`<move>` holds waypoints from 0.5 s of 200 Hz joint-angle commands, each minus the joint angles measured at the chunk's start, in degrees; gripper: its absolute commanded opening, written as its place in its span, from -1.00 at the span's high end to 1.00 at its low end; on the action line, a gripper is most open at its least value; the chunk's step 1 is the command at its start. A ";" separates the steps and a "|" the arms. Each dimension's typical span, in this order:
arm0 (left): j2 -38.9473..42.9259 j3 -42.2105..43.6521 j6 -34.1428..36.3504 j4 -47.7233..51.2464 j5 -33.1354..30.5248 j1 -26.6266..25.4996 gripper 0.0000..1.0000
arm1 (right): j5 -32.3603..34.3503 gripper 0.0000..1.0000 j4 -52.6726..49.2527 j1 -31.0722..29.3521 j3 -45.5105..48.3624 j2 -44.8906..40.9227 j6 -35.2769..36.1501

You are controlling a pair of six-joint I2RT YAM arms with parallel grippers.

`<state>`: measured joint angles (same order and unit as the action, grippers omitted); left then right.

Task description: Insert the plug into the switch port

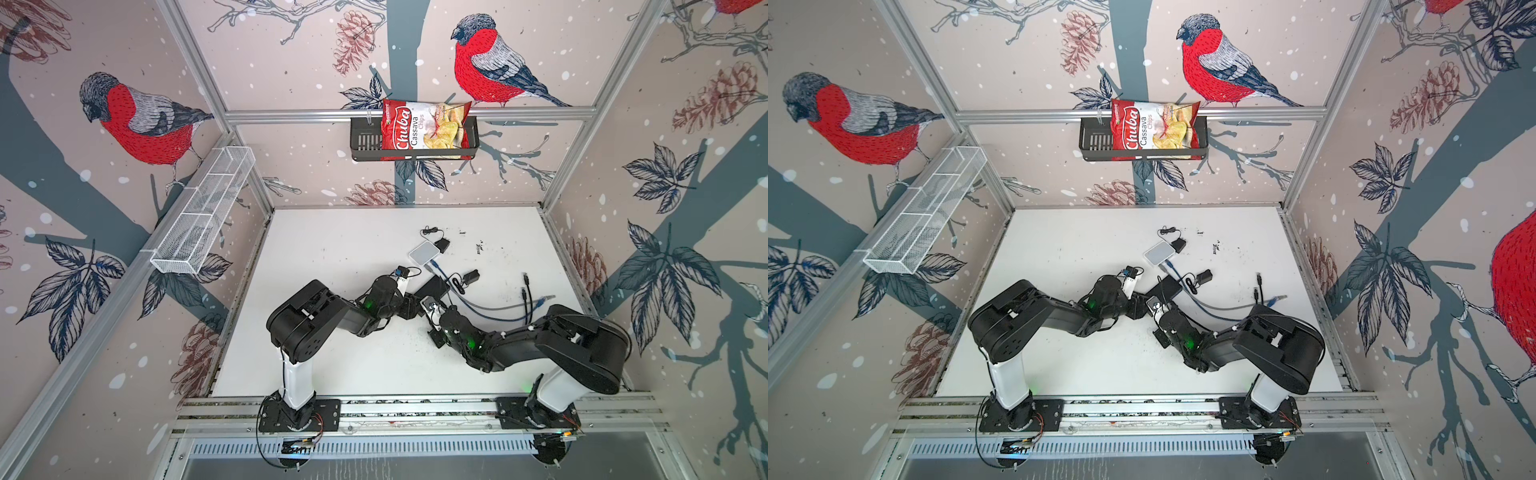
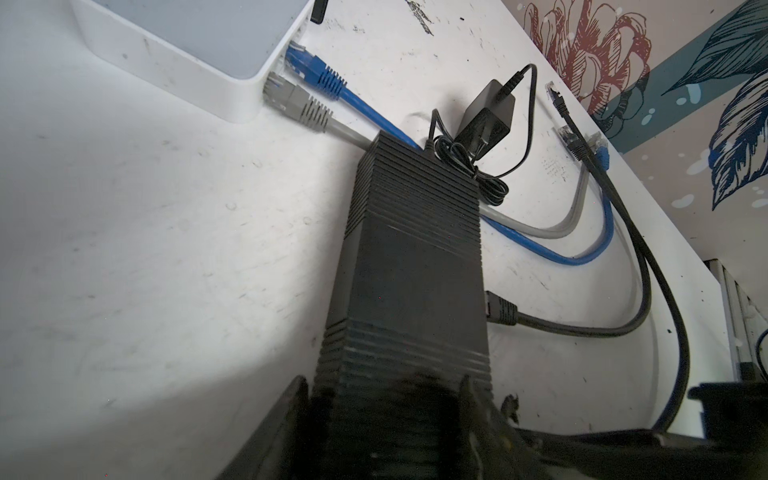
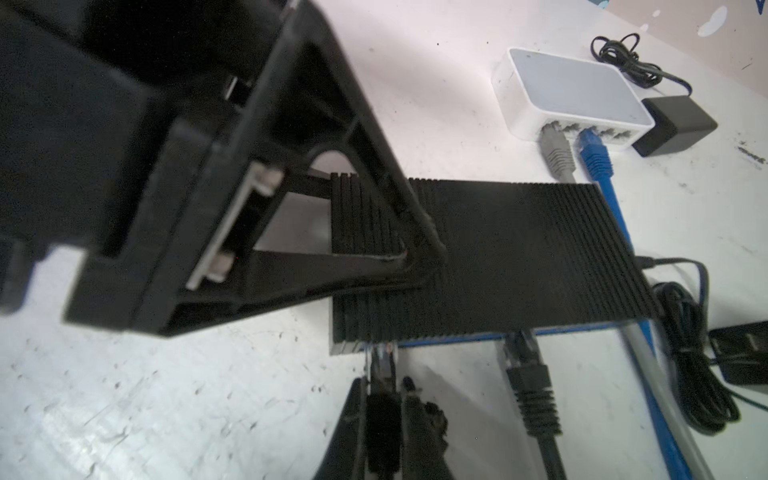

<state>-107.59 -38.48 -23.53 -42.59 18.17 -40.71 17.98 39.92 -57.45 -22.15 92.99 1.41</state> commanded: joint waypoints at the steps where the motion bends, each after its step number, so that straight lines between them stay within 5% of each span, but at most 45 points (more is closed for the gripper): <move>1: -0.60 0.29 -1.49 4.37 21.61 -2.66 -0.11 | -4.81 0.71 8.20 0.48 -1.34 0.64 1.39; 100: -0.89 -0.05 -0.75 5.15 21.15 -3.32 -0.12 | -6.40 0.70 5.85 1.83 -3.43 1.37 1.88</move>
<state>-108.31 -38.65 -22.39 -44.03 16.45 -41.08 16.05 38.09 -55.77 -24.43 93.89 3.27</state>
